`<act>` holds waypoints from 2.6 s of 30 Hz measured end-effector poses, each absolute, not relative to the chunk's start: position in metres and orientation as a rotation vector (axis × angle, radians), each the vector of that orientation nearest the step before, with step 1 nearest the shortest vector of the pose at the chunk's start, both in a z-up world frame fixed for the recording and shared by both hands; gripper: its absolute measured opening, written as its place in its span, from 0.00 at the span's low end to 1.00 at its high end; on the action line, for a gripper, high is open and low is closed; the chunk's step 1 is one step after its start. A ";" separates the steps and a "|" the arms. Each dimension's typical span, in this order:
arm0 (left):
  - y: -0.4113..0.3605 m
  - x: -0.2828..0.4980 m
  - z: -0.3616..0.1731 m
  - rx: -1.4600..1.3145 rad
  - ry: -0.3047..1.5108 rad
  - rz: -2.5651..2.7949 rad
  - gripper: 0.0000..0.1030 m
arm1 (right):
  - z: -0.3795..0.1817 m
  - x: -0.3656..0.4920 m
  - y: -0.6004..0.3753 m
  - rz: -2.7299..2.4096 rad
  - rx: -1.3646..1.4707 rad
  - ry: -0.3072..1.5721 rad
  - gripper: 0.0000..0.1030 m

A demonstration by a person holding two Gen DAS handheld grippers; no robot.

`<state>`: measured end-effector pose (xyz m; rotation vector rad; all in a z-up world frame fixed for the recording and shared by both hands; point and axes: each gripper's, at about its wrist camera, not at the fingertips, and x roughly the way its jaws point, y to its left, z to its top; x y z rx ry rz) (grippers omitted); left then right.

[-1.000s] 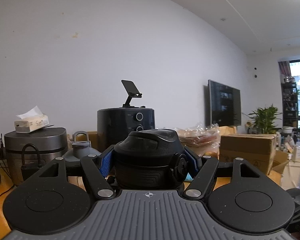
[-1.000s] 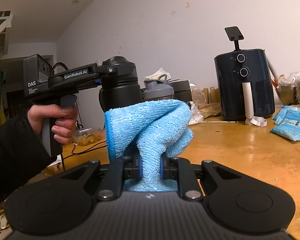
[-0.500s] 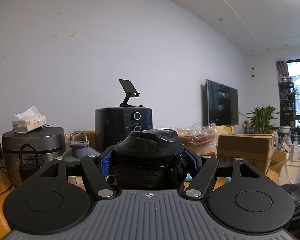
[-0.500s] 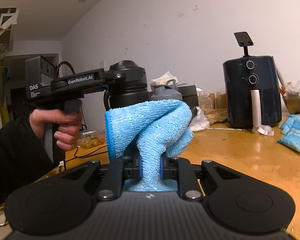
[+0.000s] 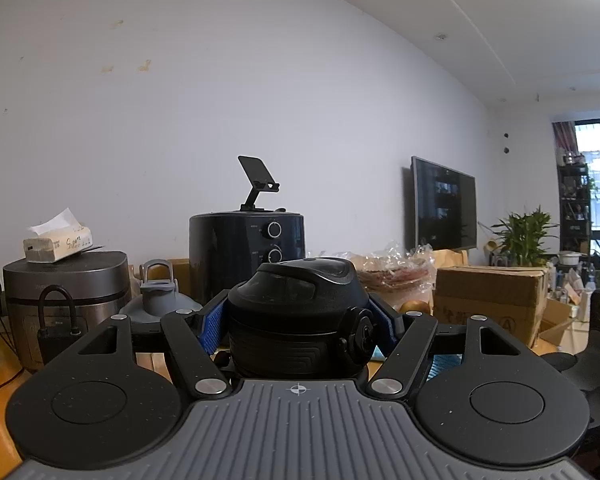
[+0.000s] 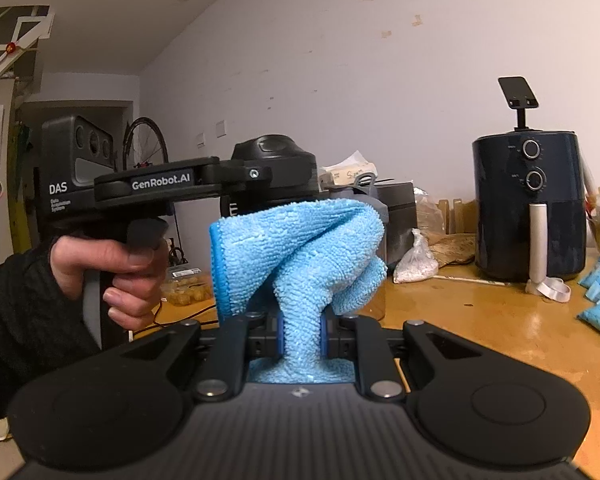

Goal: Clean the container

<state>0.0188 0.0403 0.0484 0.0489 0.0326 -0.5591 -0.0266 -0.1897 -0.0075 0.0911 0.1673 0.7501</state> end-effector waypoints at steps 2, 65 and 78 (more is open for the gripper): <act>0.040 0.019 0.049 0.049 0.033 -0.559 0.66 | -0.006 -0.025 -0.187 0.753 0.085 0.166 0.11; 0.043 0.020 0.046 0.035 0.047 -0.565 0.66 | 0.017 -0.010 -0.177 0.793 0.086 0.096 0.09; 0.042 0.021 0.047 0.036 0.053 -0.564 0.66 | 0.017 -0.009 -0.177 0.790 0.087 0.109 0.09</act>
